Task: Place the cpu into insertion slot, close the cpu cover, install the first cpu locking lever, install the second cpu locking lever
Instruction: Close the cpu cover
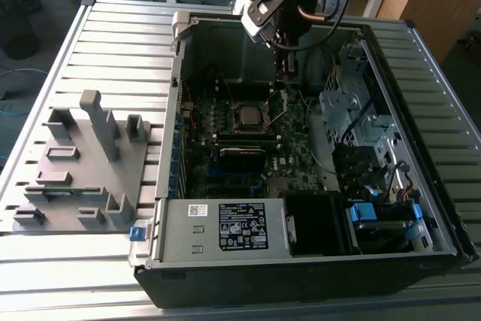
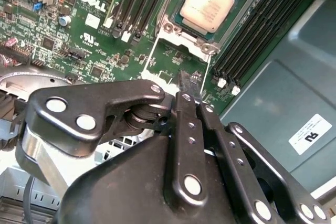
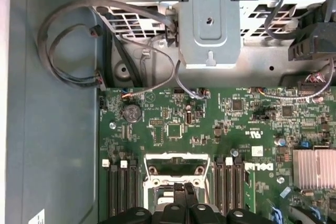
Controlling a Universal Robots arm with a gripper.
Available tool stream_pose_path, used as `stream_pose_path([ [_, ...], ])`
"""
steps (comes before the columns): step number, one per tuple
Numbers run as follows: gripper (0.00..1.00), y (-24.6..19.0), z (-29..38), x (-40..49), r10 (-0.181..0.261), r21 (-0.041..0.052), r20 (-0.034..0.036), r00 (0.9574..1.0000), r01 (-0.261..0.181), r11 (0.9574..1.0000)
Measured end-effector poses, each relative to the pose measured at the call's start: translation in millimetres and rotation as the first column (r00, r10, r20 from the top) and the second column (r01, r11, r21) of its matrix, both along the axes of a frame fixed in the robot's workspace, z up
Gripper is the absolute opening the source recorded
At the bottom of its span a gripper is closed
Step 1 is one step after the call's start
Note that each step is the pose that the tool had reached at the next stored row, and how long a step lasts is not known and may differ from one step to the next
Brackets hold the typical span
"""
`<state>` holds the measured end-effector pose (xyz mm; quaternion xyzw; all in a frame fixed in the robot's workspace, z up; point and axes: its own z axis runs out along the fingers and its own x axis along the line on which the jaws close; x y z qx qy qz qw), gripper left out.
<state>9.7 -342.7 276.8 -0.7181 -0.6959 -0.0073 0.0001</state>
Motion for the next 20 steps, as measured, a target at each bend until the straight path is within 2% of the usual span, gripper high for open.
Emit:
stream_pose_path([
  [8,0.1,0.0,-0.4,10.4,0.0,0.0001,0.0,1.0,0.0,1.0],
  [20,0.1,0.0,-1.3,32.2,0.0,0.0,0.0,1.0,0.0,1.0],
])
